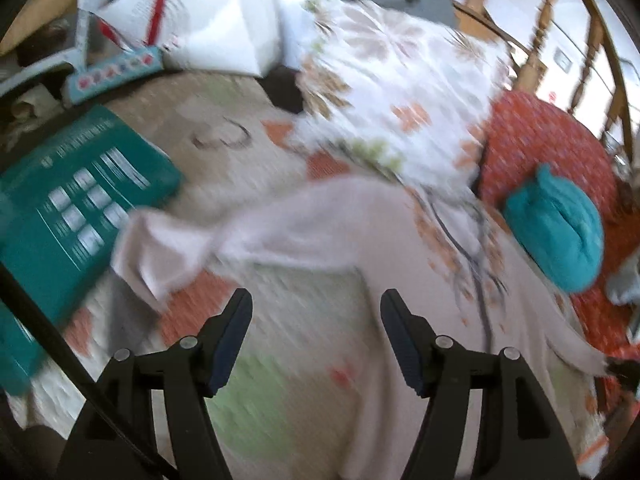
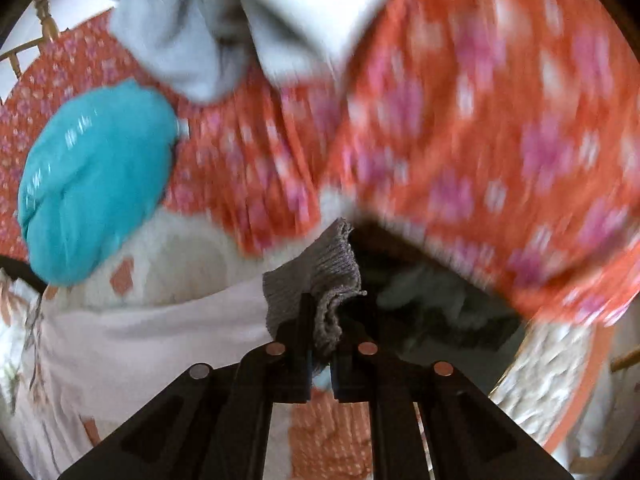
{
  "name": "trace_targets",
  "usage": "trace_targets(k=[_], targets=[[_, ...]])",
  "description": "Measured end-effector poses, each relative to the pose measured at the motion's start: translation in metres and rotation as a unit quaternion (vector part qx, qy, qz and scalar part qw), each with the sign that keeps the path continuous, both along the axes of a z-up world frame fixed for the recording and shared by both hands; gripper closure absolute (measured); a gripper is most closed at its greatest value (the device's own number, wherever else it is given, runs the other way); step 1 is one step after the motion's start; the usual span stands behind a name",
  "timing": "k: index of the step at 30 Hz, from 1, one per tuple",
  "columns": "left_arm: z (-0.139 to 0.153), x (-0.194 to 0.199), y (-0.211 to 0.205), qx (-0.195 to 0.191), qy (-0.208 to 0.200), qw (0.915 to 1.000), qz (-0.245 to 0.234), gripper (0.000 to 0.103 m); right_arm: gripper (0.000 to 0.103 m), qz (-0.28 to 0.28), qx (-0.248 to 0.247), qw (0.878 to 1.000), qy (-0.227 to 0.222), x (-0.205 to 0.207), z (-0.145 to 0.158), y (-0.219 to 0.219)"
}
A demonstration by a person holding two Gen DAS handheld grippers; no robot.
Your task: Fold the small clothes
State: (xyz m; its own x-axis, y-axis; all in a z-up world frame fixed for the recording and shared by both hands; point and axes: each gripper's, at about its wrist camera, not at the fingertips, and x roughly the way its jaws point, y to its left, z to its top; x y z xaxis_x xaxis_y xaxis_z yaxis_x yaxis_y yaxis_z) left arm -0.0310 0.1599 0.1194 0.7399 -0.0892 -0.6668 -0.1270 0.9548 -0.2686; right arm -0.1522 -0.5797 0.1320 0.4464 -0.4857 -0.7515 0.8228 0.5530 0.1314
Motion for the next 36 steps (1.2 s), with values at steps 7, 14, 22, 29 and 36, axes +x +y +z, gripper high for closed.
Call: trace_targets(k=[7,14,22,29,36], targets=[[-0.004,0.027,0.042,-0.023,-0.007,0.9983,0.053,0.037,0.096,0.187,0.016,0.981,-0.050,0.120,0.052,0.138],[-0.004,0.030,0.056,-0.041,-0.008,0.9978,0.050,0.037,0.096,0.439,0.107,0.889,-0.069,0.239,0.024,0.371],[-0.001,0.025,0.091,-0.066,-0.007,0.9944,0.082,0.037,0.096,0.525,0.112,0.844,0.007,0.291,-0.047,0.505],[0.009,0.014,0.120,-0.075,-0.021,0.9888,0.127,0.037,0.092,0.544,0.118,0.829,0.056,0.315,-0.080,0.532],[0.015,-0.025,0.177,-0.081,-0.034,0.9667,0.240,0.033,0.075,0.657,0.118,0.744,0.014,0.266,-0.043,0.617]])
